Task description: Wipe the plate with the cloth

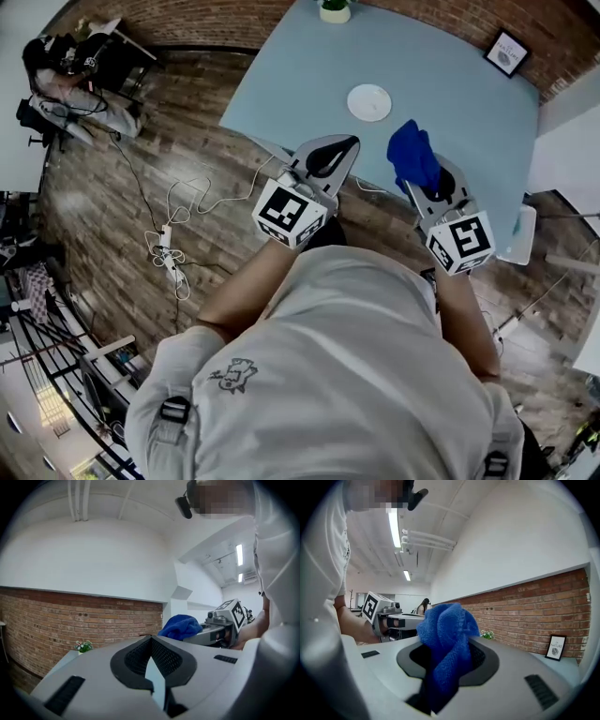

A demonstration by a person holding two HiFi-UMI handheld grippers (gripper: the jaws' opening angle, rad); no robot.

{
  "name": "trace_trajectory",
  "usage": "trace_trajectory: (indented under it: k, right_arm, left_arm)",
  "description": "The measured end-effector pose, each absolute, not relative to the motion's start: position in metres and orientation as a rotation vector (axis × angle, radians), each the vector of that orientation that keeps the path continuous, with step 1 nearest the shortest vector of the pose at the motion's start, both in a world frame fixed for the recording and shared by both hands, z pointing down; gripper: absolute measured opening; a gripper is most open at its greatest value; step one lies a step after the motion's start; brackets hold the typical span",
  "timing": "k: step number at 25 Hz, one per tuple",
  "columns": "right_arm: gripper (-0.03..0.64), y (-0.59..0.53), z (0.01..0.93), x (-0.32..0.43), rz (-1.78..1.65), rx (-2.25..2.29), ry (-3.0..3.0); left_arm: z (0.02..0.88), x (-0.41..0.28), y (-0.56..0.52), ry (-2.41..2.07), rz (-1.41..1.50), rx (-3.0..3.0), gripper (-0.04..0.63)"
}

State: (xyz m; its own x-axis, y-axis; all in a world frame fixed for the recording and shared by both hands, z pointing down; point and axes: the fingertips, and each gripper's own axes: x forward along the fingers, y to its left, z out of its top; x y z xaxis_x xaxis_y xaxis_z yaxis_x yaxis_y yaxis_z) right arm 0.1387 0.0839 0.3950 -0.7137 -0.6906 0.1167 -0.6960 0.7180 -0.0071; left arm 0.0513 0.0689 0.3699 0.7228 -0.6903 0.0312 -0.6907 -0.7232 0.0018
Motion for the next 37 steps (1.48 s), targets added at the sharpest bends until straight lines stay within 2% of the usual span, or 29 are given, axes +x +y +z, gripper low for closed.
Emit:
trace_trajectory:
  k: [11, 28, 37]
  right_arm:
    - [0.126, 0.196, 0.360, 0.122, -0.045, 1.103, -2.877]
    - [0.126, 0.272, 0.381, 0.009, 0.023, 1.293, -2.830]
    - [0.126, 0.291, 0.399, -0.028, 0.025, 1.361, -2.818]
  left_arm:
    - [0.333, 0.051, 0.175, -1.120, -0.047, 2.894, 0.006]
    - [0.353, -0.054, 0.245, -0.962, -0.024, 2.927, 0.006]
    - [0.380, -0.087, 0.262, -0.915, -0.021, 2.931, 0.006]
